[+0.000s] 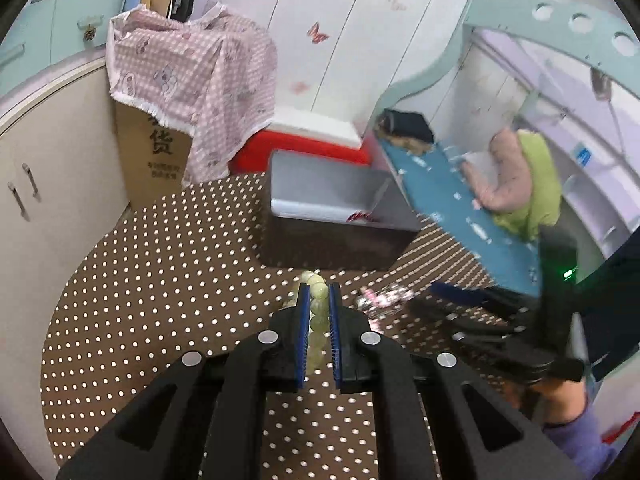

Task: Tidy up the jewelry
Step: 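Grasp the pale green bead bracelet with the left tool and lift it, then grasp the jade pendant with the right tool while the left tool holds the green bracelet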

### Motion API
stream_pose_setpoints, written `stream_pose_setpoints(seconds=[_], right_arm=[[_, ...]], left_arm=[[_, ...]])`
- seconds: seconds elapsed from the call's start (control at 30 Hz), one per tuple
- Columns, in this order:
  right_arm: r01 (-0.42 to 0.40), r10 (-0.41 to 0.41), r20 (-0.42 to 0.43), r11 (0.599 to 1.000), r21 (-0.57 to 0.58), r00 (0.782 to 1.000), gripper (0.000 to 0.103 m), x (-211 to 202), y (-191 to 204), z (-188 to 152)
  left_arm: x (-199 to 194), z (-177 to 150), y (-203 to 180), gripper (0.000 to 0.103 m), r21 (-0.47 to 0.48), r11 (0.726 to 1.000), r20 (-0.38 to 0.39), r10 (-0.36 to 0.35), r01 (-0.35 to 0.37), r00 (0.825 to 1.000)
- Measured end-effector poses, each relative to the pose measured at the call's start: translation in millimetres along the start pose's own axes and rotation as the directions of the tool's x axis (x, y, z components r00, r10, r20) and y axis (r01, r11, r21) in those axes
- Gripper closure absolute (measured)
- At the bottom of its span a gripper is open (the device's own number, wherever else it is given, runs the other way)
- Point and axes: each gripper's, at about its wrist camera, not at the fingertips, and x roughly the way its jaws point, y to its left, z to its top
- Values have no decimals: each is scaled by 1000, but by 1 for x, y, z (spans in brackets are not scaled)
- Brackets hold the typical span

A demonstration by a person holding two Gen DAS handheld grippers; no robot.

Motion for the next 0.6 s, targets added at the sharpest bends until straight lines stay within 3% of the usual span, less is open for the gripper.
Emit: stream_pose_setpoints(seconds=[0.23,0.33,0.6], right_arm=[[-50,50,-2,998,-48,999,58,-2,32,1],[-25,26,13,998,-62,1000,59,-3,45,-2],[-62,64,15,991,-118,998,60,5,94,0]], left_arm=[[-15,-6,3,95,-15,1000,19,26,-26,999],[-15,-12,10,95,-32,999,11,38,-38,999],[-20,-23,30,95,-71,996,2,45,-45,999]])
